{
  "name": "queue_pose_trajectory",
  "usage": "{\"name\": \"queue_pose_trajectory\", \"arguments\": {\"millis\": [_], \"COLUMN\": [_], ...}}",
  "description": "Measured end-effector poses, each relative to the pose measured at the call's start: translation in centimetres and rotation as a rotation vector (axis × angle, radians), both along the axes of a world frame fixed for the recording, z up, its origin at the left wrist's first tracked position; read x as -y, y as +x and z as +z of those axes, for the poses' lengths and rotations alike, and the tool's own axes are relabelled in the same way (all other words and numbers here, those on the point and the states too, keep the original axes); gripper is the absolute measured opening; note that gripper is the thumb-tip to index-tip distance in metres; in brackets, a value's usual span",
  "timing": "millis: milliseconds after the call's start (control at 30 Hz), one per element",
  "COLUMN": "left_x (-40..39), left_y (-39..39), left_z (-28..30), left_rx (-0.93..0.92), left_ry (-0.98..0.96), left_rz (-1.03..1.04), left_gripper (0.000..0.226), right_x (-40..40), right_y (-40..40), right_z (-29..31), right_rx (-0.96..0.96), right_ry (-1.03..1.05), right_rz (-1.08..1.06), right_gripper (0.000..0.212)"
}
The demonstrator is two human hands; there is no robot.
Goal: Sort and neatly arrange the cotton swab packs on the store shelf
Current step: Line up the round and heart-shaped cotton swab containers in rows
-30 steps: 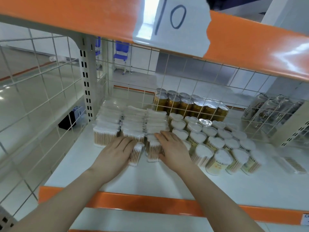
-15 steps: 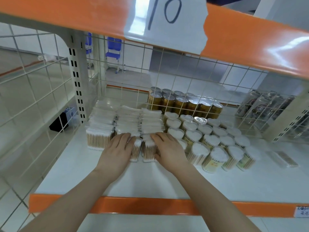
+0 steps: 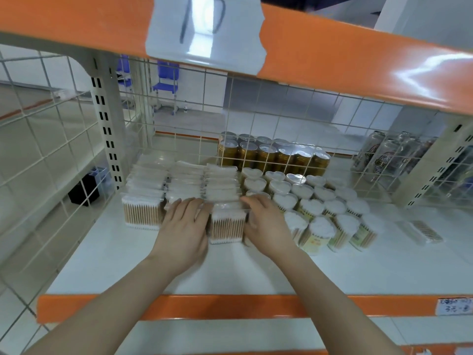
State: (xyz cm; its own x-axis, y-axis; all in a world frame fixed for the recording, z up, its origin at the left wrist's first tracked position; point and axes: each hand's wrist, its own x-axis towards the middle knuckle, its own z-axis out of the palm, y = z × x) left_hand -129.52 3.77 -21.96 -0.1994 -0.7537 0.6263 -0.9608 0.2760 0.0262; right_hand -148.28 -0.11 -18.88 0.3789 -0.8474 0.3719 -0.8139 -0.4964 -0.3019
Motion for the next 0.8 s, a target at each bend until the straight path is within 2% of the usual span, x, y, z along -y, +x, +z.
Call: {"name": "queue_pose_trajectory", "arguments": {"millis": [100, 233, 400, 533, 667, 800], "left_x": [-0.6, -1.2, -1.2, -0.9, -0.4, 0.1], "left_y": [-1.4, -3.8, -7.1, -10.5, -14.4, -18.0], "left_z": [0.8, 1.7, 2.1, 2.5, 2.8, 2.8], "left_rx": [-0.046, -0.071, -0.045, -0.036, -0.026, 0.005], "left_ry": [-0.008, 0.026, 0.135, 0.179, 0.174, 0.182], "left_rz": [-0.022, -0.018, -0.023, -0.099, -0.175, -0.202], "left_gripper": [0.046, 0.047, 0.042, 0.048, 0.038, 0.041], "right_x": [-0.5, -1.0, -1.4, -1.5, -1.6, -1.5], "right_y": [-1.8, -4.8, -9.6, -13.7, -17.6, -21.4], "right_z": [0.3, 0.4, 0.9, 1.0, 0.8, 0.6], "right_rx": [0.059, 0.099, 0.063, 0.041, 0.060, 0.024], "right_ry": [-0.014, -0.035, -0.037, -0.006, -0.005, 0.041], "right_rz": [-0.031, -0.068, -0.130, -0.170, -0.203, -0.224], "right_gripper": [0.042, 0.041, 0.045, 0.047, 0.038, 0.049]}}
